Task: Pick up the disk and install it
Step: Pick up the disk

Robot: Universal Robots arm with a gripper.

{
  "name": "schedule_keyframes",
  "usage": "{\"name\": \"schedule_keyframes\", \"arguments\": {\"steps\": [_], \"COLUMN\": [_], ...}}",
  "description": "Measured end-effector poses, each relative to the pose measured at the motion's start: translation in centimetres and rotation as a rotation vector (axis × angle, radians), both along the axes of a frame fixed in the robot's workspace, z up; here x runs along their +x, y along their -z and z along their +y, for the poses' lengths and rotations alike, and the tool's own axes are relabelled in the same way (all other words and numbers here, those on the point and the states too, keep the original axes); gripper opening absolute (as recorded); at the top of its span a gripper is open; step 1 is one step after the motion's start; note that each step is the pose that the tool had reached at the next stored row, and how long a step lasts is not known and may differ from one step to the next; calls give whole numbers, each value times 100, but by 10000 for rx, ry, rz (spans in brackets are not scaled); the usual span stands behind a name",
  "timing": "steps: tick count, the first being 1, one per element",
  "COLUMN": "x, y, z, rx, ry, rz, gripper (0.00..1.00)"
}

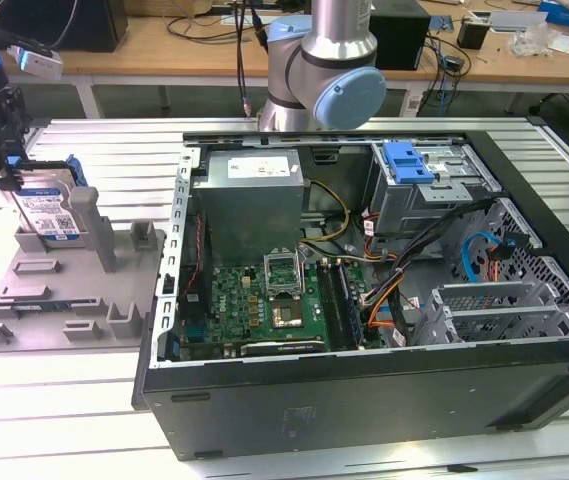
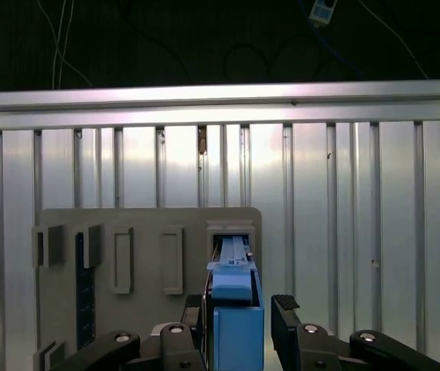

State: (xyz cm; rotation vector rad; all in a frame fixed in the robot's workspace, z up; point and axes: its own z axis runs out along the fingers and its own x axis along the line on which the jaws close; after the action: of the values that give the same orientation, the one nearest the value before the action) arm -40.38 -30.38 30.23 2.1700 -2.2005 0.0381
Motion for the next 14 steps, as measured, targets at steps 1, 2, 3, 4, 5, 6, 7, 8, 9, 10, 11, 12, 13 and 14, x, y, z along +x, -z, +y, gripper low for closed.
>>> {"name": "schedule_keyframes", "arguments": {"steps": [1,2,3,4,5,6,7,8,9,10,11,12,13,14], "x": [0,0,0,0,0,0,0,0,1,1,0,1,1,1], "y": [1,3,6,7,9,10,12,13,14,14,15,15,16,16], "z": [0,0,0,0,0,0,0,0,0,0,0,0,0,0], "rx": [0,0,1,0,0,1,0,0,0,0,1,1,0,0], "ry": [0,0,1,1,1,0,1,1,1,1,1,1,0,1], "rz": [0,-1,-1,0,-1,-1,0,0,0,0,0,0,-1,-1], "gripper": [48,48,48,48,48,48,48,48,48,48,48,48,48,46]}}
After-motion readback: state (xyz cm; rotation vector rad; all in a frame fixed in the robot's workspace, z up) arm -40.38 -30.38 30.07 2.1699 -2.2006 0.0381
